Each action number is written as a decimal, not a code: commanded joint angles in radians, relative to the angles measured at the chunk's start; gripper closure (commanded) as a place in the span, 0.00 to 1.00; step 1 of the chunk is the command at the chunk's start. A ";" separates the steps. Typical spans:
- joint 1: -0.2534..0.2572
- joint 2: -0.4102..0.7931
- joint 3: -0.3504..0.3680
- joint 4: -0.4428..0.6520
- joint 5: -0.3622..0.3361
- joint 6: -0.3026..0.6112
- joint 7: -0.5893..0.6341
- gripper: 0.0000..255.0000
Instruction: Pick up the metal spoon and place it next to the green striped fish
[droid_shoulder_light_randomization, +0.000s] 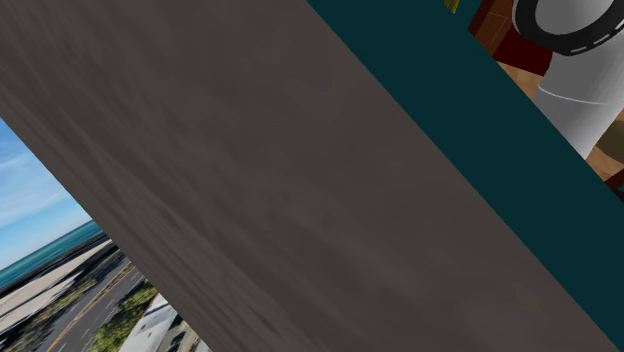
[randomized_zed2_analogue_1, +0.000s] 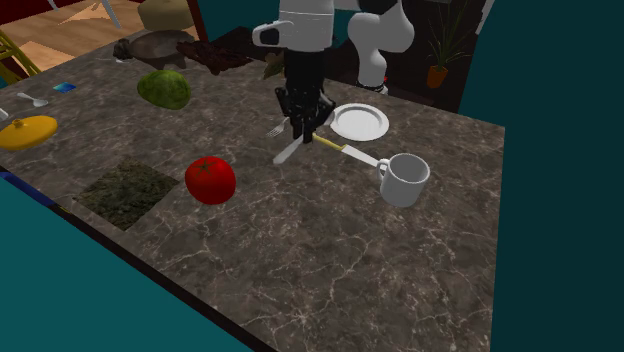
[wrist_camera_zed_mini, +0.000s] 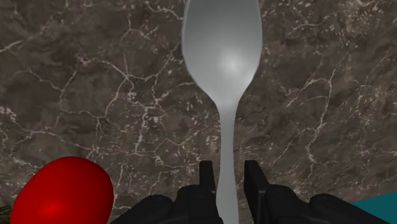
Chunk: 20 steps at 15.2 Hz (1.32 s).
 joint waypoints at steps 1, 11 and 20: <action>-0.023 -0.063 -0.008 -0.089 0.021 0.024 -0.037 1.00; -0.115 -0.359 -0.091 -0.440 0.108 0.066 -0.246 1.00; -0.184 -0.570 -0.210 -0.646 0.122 0.037 -0.437 1.00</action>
